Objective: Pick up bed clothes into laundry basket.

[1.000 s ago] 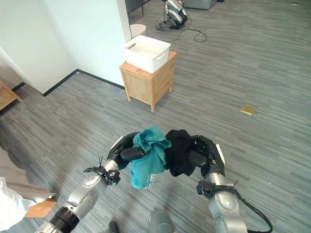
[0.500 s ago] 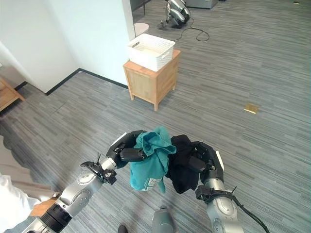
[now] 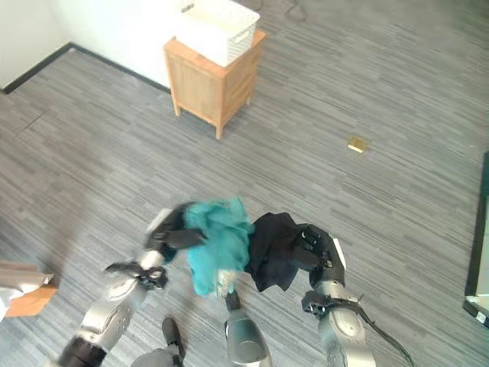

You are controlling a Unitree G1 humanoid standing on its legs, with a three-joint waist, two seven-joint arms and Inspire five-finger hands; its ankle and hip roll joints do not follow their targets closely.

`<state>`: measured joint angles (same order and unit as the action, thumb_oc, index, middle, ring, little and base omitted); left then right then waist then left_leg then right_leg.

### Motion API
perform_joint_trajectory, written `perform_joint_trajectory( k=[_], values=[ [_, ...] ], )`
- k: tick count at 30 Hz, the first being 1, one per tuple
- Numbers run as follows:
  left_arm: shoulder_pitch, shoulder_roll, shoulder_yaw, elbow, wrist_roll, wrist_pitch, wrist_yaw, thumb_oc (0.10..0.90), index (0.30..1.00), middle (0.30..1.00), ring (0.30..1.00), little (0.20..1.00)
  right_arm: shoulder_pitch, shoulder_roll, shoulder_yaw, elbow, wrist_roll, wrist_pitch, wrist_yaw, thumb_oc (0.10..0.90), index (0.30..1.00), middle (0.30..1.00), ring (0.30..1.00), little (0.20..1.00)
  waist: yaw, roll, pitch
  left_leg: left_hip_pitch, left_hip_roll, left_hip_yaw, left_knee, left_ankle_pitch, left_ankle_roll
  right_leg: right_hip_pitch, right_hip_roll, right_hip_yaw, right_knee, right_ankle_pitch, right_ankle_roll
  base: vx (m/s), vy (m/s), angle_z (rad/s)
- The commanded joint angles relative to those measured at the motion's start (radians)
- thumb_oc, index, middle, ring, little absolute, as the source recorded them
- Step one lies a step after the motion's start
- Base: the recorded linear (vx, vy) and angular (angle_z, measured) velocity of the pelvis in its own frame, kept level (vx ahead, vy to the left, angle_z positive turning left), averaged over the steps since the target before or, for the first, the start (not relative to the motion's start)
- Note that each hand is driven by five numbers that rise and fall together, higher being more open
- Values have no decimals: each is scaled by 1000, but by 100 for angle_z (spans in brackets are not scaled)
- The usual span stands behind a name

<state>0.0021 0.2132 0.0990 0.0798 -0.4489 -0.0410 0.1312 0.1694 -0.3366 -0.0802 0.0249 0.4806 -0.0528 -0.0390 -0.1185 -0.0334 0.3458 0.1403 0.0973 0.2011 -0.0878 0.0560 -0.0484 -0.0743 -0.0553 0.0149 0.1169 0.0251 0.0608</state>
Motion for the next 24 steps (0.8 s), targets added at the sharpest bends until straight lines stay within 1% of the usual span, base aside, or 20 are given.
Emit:
perform_joint_trajectory(
  k=[1, 5, 6, 7, 8, 9, 10, 11, 14, 18, 19, 20, 21, 22, 23, 24],
  values=[
    [86, 153, 119, -42, 23, -169, 38, 400, 300, 300, 300, 300, -127, -14, -51, -10, 31, -114, 5, 400, 300, 300, 300, 300, 91, -28, -246, 36, -51, -118, 6, -66, 19, 163, -27, -53, -92, -29, 48, 14, -2, 18],
    [50, 160, 101, -47, 5, -175, 39, 400, 300, 300, 300, 300, -142, -28, -66, -17, 33, -113, -2, 400, 300, 300, 300, 300, 84, -26, -246, 39, -51, -119, 2, -66, 17, 166, -28, -52, -93, -29, 48, 22, 7, 28],
    [35, 165, 97, -50, 0, -179, 43, 400, 300, 300, 300, 300, -159, -39, -65, -20, 27, -118, -7, 400, 300, 300, 300, 300, 84, -26, -250, 43, -51, -120, 1, -75, 17, 171, -28, -52, -94, -37, 51, 2, 7, 11],
    [6, 169, 86, -45, -4, -189, 52, 400, 300, 300, 300, 300, -204, -56, -53, -19, 20, -128, -16, 400, 300, 300, 300, 300, 86, -28, -249, 39, -50, -118, 1, -65, 16, 166, -30, -50, -93, -28, 50, -1, 5, 5],
    [4, 169, 86, -44, -4, -189, 52, 400, 300, 300, 300, 300, -206, -57, -53, -18, 20, -129, -16, 400, 300, 300, 300, 300, 86, -28, -249, 38, -50, -118, 1, -64, 16, 165, -30, -50, -93, -28, 50, -36, 3, 5],
    [-9, 168, 72, -46, -8, -194, 56, 400, 300, 300, 300, 300, -240, -67, -28, -24, 15, -129, -13, 400, 300, 300, 300, 300, 91, -29, -249, 38, -50, -119, 1, -64, 16, 168, -29, -51, -94, -28, 49, -4, 4, 4],
    [-10, 168, 72, -45, -8, -195, 56, 400, 300, 300, 300, 300, -241, -67, -28, -24, 15, -130, -13, 400, 300, 300, 300, 300, 91, -28, -249, 38, -50, -119, 1, -64, 16, 168, -29, -51, -94, -28, 49, 0, 0, 0],
    [-14, 167, 63, -43, -6, -195, 59, 400, 300, 300, 300, 300, -260, -72, -5, -30, 16, -126, -8, 400, 300, 300, 300, 300, 95, -29, -251, 38, -50, -119, 0, -63, 14, 171, -29, -52, -97, -28, 48, 0, 0, 0],
    [-9, 158, 49, -23, -5, -185, 63, 400, 300, 300, 300, 300, -282, -59, 18, -55, 21, -125, -15, 400, 300, 300, 300, 300, 100, -28, -249, 38, -51, -121, 0, -62, 14, 173, -28, -54, -100, -27, 47, 1, 4, -1],
    [12, 156, 50, -7, -1, -168, 56, 400, 300, 300, 300, 300, -256, -44, -1, -69, 14, -123, -28, 400, 300, 300, 300, 300, 96, -28, -247, 41, -51, -115, 2, -67, 15, 173, -27, -47, -106, -25, 46, 8, 4, -1],
    [23, 162, 57, -6, 2, -161, 42, 400, 300, 300, 300, 300, -228, -49, -34, -70, -9, -121, -36, 400, 300, 300, 300, 300, 84, -26, -242, 44, -52, -101, 9, -75, 18, 170, -28, -37, -109, -22, 47, 26, 14, -4],
    [23, 162, 57, -6, 1, -161, 42, 400, 300, 300, 300, 300, -227, -49, -35, -72, -9, -120, -36, 400, 300, 300, 300, 300, 86, -26, -242, 45, -52, -99, 9, -76, 18, 170, -27, -35, -109, -22, 48, 72, 35, -10],
    [22, 168, 61, -6, 0, -158, 32, 400, 300, 300, 300, 300, -197, -53, -75, -65, -21, -121, -50, 400, 300, 300, 300, 300, 67, -22, -237, 56, -53, -81, 18, -97, 24, 167, -28, -17, -105, -27, 52, 57, 26, -25],
    [21, 168, 60, -5, 0, -159, 31, 400, 300, 300, 300, 300, -195, -53, -76, -67, -21, -120, -50, 400, 300, 300, 300, 300, 71, -22, -236, 56, -53, -78, 20, -99, 24, 166, -27, -14, -103, -28, 53, 66, 75, -38],
    [2, 182, 57, -3, 7, -162, 29, 400, 300, 300, 300, 300, -172, -49, -107, -65, -30, -123, -61, 400, 300, 300, 300, 300, 47, -14, -225, 55, -54, -49, 35, -114, 32, 138, -28, 13, -76, -26, 63, 10, 85, -40],
    [-15, 192, 54, 0, 9, -163, 29, 400, 300, 300, 300, 300, -163, -49, -121, -65, -34, -127, -65, 400, 300, 300, 300, 300, 36, -9, -221, 52, -55, -31, 38, -120, 36, 114, -26, 30, -51, -26, 69, 9, 119, -52]
  ],
)
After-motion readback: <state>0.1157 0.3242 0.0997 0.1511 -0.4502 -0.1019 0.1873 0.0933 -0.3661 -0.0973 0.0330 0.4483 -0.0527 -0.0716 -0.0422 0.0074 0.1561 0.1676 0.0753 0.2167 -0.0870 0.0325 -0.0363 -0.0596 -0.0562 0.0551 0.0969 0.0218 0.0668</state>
